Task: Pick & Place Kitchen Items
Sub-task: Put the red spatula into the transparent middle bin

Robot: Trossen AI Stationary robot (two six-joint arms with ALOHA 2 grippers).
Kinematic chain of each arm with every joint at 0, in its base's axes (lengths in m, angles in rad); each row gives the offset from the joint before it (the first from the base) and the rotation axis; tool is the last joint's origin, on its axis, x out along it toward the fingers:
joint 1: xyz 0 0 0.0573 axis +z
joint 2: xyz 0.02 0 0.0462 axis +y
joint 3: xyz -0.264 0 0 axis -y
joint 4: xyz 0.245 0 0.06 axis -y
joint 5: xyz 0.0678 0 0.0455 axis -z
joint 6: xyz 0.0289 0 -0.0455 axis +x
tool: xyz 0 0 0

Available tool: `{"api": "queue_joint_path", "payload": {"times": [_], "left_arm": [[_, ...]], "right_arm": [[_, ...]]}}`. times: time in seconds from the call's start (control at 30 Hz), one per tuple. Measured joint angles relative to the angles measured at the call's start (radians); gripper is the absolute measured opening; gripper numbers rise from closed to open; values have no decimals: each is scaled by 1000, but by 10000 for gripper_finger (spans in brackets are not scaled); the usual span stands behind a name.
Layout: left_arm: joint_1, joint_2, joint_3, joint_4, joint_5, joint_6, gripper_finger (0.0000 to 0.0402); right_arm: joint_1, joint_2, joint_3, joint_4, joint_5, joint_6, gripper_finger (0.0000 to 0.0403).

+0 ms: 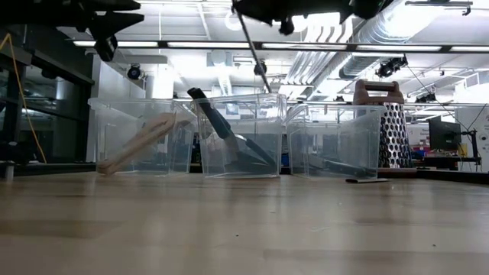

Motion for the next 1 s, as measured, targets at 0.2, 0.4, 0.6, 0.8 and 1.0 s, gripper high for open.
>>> {"api": "queue_joint_path", "payload": {"times": [0.2,0.4,0.6,0.8,1.0], "left_arm": [[-3,-38,0,-66,6,-11,90],[-3,-45,0,-114,5,-41,90],[-3,-45,0,-130,5,-48,90],[-3,-45,0,-130,5,-48,90],[-3,-45,0,-130,4,-48,90]], "right_arm": [[-58,91,0,21,41,98,64],[-99,174,0,14,117,249,64],[-135,233,0,-14,123,365,64],[-154,267,0,-48,118,380,64],[-172,267,0,-102,114,402,64]]}}
